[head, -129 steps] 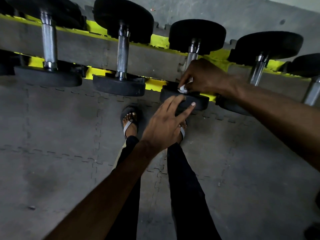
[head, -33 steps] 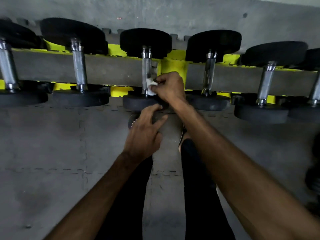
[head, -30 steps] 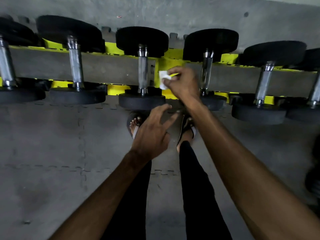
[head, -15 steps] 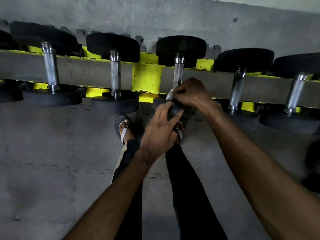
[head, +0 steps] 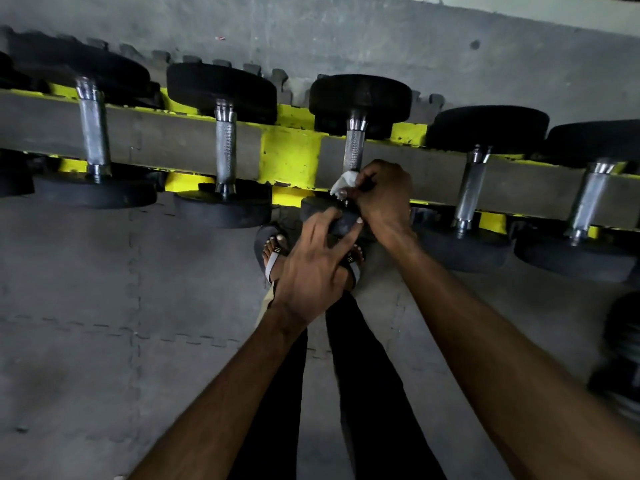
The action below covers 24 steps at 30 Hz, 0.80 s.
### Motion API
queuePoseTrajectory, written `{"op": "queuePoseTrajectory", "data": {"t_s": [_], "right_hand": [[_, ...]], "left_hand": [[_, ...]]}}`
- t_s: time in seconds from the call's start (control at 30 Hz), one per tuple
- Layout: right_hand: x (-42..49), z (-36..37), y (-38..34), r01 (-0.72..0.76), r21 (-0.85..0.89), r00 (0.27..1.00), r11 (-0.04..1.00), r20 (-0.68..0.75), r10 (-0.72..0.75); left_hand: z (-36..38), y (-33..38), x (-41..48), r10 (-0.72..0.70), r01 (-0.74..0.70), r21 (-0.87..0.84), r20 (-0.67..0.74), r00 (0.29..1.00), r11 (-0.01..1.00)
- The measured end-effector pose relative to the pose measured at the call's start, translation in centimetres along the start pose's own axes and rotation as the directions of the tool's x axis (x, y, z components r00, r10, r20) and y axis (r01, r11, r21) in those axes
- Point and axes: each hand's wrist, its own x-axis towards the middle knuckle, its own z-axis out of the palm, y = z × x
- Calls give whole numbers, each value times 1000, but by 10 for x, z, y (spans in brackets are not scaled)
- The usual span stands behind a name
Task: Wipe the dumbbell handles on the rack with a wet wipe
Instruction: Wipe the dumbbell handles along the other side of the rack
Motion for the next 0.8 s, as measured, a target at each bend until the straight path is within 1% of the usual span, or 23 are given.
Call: {"op": "queuePoseTrajectory", "data": {"t_s": [0.1,0.17,0.2,0.27,0.33,0.4,0.43,0.53,0.6,0.67,0.73,0.8], "right_hand": [[11,3,-8,-44,108,993,993,-106,56],[27,4,-18,-37,153,972,988,-222,70],[36,4,-21,-45,193,955,980,-279,99],[50,3,-25,-95,285,926,954,-327,190],[53,6,-25,-154,323,908,934,-326,262],[43,8,-24,-195,311,906,930,-306,293],[35,8,-23,-202,301,912,932,-290,291],[24,9,-19,-161,299,926,941,-283,249],[37,11,-24,-205,296,898,933,-322,300],[54,9,-31,-297,260,865,919,-335,375],[63,9,-32,-361,222,861,906,-294,415],[63,11,-25,-346,238,891,908,-221,397]], "left_hand": [[0,-2,0,4,-4,7,16,1000,1000],[0,-4,-1,8,-8,0,15,1000,1000],[0,-4,0,16,-16,-3,13,1000,1000],[2,-5,0,21,-21,-9,5,1000,1000],[3,-5,1,19,-19,-8,-11,1000,1000],[3,-4,1,24,-24,-4,-34,999,1000],[3,-4,1,28,-28,0,-41,999,1000],[5,-7,1,49,-48,9,-46,998,999],[5,-7,1,48,-47,27,-36,998,999],[5,-6,1,38,-37,37,-18,999,999],[5,-7,1,33,-32,31,-13,999,999],[6,-6,1,30,-29,22,-18,999,999]]}}
